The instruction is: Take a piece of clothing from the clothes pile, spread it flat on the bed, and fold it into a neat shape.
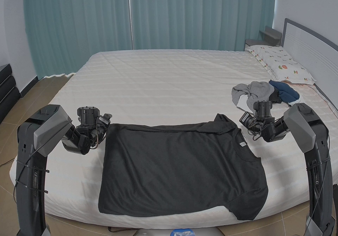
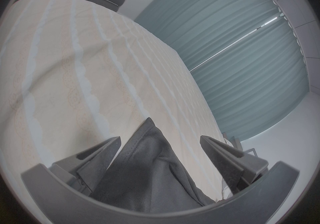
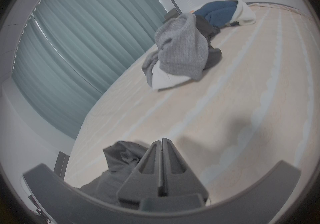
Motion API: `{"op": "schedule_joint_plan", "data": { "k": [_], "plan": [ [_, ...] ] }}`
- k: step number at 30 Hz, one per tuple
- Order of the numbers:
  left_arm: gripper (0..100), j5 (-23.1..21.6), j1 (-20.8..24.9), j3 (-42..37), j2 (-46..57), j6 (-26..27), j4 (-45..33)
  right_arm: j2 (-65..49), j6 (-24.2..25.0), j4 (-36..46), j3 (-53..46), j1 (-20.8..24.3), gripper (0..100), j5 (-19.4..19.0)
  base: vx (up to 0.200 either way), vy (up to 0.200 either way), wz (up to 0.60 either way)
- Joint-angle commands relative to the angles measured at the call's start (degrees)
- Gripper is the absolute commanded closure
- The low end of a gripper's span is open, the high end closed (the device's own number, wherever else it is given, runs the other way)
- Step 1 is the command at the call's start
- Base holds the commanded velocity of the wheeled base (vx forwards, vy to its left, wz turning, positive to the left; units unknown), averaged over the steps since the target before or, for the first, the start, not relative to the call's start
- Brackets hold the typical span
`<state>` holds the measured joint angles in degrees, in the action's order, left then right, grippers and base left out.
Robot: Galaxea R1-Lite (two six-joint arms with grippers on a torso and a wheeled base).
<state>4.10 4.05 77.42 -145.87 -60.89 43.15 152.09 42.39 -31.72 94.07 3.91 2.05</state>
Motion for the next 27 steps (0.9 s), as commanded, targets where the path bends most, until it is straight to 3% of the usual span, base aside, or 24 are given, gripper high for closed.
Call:
{"op": "schedule_joint_plan", "data": {
  "k": [1, 13, 14, 27],
  "plan": [
    [0, 0.03, 0.00, 0.10, -0.11, -0.02, 0.09, -1.53, -0.46, 0.08, 0.76, -0.22, 100, 0.06, 0.000, 0.000, 0.00],
    [0, 0.03, 0.00, 0.27, -0.38, -0.02, 0.09, -0.57, -3.54, -0.01, -2.40, 0.22, 100, -0.64, 0.000, 0.000, 0.00],
    [0, 0.03, 0.00, 0.27, -0.38, -0.02, 0.09, -0.57, -3.63, -0.01, -2.49, 0.31, 0, -0.55, 0.000, 0.000, 0.00],
    [0, 0.03, 0.00, 0.27, -0.47, 0.60, 0.09, 1.02, -3.28, 0.08, -2.58, 2.33, 0, -0.55, 0.000, 0.000, 0.00]
  ]
}}
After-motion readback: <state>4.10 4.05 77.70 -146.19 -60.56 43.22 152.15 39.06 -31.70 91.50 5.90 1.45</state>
